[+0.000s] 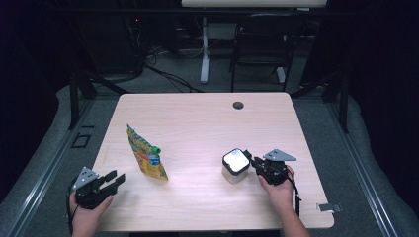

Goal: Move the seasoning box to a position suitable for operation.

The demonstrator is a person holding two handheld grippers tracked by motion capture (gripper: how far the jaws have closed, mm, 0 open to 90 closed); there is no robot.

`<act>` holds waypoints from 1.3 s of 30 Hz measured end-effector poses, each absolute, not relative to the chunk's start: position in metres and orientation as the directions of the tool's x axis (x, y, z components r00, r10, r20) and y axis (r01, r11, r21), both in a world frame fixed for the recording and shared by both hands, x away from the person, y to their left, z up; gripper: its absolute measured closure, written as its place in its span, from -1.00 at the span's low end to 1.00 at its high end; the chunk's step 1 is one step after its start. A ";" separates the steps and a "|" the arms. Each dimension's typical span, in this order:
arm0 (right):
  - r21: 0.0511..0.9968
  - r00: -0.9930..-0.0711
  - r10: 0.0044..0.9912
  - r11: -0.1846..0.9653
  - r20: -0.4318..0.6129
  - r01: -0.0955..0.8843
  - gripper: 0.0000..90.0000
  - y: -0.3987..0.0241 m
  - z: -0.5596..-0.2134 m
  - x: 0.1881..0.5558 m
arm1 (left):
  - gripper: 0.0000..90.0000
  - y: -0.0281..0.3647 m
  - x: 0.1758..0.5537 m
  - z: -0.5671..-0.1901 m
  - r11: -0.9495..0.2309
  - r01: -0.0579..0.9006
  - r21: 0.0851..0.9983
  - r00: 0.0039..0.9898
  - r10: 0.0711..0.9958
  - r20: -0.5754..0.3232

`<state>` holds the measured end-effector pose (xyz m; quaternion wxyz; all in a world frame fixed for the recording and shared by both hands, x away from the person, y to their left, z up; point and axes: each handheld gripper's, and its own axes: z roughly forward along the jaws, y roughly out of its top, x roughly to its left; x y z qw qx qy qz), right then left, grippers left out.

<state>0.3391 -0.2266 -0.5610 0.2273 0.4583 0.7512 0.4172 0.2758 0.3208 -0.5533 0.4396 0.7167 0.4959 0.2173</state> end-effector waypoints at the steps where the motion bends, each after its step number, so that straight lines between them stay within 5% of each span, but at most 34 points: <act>1: 0.836 -0.491 0.870 0.230 0.054 0.499 0.66 -0.227 -0.563 0.342 | 0.30 0.321 0.276 -0.554 -0.112 0.519 0.847 0.408 0.904 -0.130; 11: 0.839 -0.503 0.863 0.240 0.046 0.488 0.60 -0.224 -0.574 0.355 | 0.36 0.322 0.276 -0.555 -0.106 0.531 0.841 0.405 0.903 -0.143; 17: 0.840 -0.504 0.861 0.217 0.075 0.497 0.80 -0.225 -0.576 0.357 | 0.38 0.325 0.276 -0.556 -0.088 0.540 0.837 0.394 0.905 -0.159; 39: 0.801 -0.479 0.870 0.367 -0.115 0.473 0.91 -0.201 -0.559 0.311 | 0.42 0.325 0.276 -0.553 -0.094 0.528 0.844 0.405 0.902 -0.153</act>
